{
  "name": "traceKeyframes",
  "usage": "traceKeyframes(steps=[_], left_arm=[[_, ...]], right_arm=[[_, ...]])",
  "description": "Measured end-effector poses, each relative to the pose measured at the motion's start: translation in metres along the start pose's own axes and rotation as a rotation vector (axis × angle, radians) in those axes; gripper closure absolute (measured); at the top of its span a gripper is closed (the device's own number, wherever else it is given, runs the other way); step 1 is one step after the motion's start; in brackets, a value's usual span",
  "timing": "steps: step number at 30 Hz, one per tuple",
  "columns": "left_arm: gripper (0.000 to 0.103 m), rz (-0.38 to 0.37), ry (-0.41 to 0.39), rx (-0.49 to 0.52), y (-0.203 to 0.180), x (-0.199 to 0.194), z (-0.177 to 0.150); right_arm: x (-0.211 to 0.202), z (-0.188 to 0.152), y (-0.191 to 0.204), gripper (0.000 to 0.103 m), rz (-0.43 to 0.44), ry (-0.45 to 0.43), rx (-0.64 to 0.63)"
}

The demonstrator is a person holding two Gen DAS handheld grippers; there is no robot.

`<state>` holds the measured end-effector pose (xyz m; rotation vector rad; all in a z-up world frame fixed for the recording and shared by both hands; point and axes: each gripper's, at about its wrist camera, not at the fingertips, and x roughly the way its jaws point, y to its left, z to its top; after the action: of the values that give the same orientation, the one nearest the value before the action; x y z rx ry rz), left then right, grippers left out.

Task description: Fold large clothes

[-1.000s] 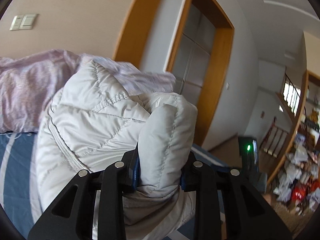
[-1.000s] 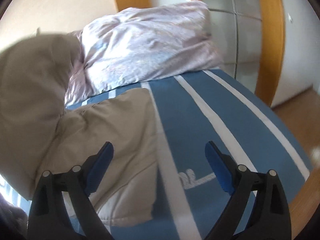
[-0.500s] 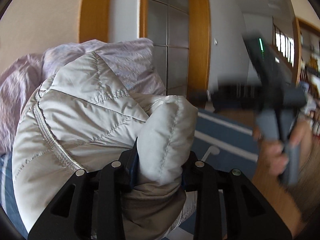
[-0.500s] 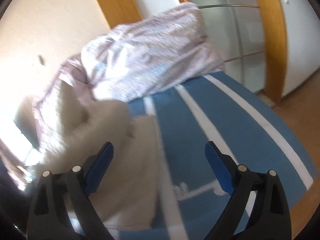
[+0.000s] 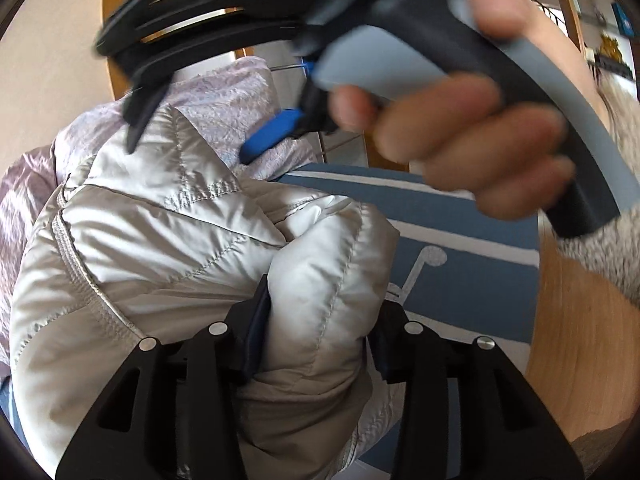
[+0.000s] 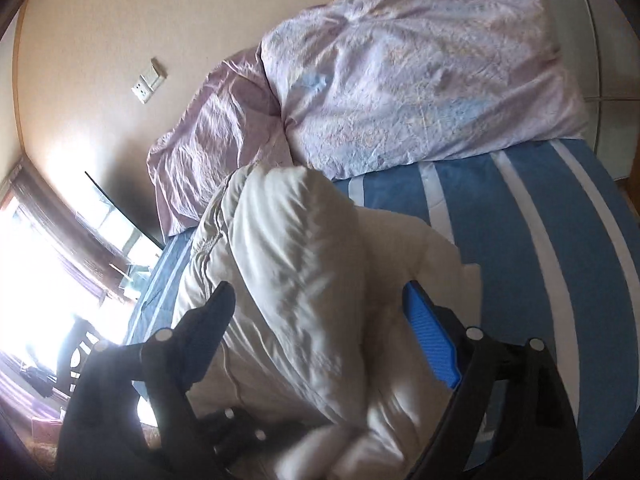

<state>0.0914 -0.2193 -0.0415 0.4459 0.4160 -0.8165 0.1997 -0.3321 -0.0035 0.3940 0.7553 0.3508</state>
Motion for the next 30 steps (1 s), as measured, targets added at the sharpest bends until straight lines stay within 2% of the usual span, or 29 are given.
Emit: traceKeyframes(steps=[5, 9, 10, 11, 14, 16, 20, 24, 27, 30], left_arm=[[0.060, 0.005, 0.015, 0.040, -0.008, 0.005, -0.005], [0.060, 0.013, 0.025, 0.066, -0.015, 0.006, -0.010], [0.059, 0.015, 0.028, 0.073, -0.017, 0.007, -0.010], [0.058, 0.017, 0.030, 0.081, -0.019, 0.008, -0.011], [0.057, 0.023, 0.036, 0.107, -0.025, 0.013, -0.010], [0.057, 0.020, 0.040, 0.120, -0.028, 0.015, -0.011], [0.057, 0.038, 0.040, 0.170, -0.039, 0.013, -0.014], [0.057, 0.010, 0.025, 0.161, -0.036, -0.014, -0.005], [0.057, -0.032, -0.002, 0.131, -0.024, -0.053, 0.000], [0.056, -0.063, -0.035, 0.057, 0.007, -0.096, 0.010]], right_arm=[[0.015, 0.003, -0.006, 0.018, 0.011, 0.055, 0.018], [0.023, -0.002, -0.008, 0.025, 0.009, 0.094, 0.013], [0.024, -0.003, -0.008, 0.030, 0.000, 0.095, 0.010], [0.024, -0.004, -0.009, 0.042, -0.009, 0.094, 0.009], [0.023, -0.006, -0.020, 0.067, -0.017, 0.093, 0.033], [0.025, -0.007, -0.028, 0.072, -0.040, 0.098, 0.046], [0.034, -0.012, -0.045, 0.076, -0.059, 0.111, 0.066], [0.045, -0.018, -0.055, 0.076, -0.075, 0.122, 0.069], [0.049, -0.021, -0.060, 0.076, -0.093, 0.115, 0.062], [0.050, -0.025, -0.064, 0.076, -0.086, 0.106, 0.065]])
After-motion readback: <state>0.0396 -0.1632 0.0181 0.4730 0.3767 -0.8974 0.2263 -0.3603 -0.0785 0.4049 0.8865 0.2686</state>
